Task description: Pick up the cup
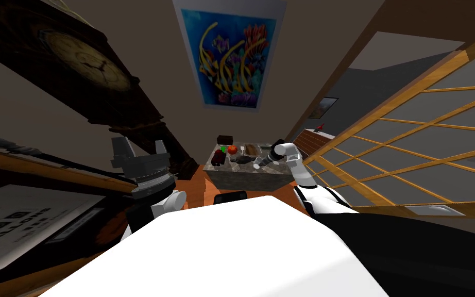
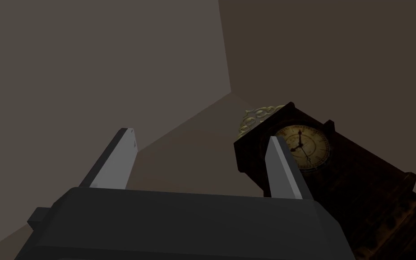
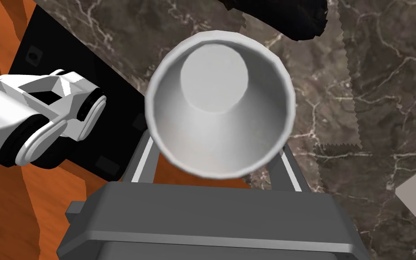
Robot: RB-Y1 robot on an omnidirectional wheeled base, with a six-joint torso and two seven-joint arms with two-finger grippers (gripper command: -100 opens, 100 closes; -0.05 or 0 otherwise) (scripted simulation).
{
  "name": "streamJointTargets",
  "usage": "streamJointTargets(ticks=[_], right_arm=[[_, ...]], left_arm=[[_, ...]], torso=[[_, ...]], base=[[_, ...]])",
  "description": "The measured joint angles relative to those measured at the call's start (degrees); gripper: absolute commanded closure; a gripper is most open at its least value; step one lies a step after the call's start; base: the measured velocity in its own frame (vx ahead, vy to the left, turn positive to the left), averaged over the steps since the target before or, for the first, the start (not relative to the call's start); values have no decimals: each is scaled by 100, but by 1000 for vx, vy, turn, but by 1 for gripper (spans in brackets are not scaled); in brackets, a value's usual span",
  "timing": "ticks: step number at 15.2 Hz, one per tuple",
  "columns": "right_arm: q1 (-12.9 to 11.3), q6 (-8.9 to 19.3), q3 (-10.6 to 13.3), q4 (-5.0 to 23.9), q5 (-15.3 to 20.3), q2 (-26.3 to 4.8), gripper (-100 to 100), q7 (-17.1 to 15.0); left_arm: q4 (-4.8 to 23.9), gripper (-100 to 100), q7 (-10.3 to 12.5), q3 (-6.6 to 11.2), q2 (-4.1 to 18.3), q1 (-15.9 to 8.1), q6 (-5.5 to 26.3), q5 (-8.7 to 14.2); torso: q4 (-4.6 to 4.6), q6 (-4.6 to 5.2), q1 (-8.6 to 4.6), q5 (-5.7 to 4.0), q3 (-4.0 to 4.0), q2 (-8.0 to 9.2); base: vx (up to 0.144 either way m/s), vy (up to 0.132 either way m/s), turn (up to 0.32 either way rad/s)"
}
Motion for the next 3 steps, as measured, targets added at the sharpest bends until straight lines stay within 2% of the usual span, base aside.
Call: streamJointTargets(ticks=[3], right_arm=[[-49, 167, -26, -169, -112, -53, 100, -148]], left_arm=[[0, 0, 0, 0, 0, 0, 0, 0]], torso=[[2, 0, -11, 1, -1, -5]], base=[[20, -30, -12]])
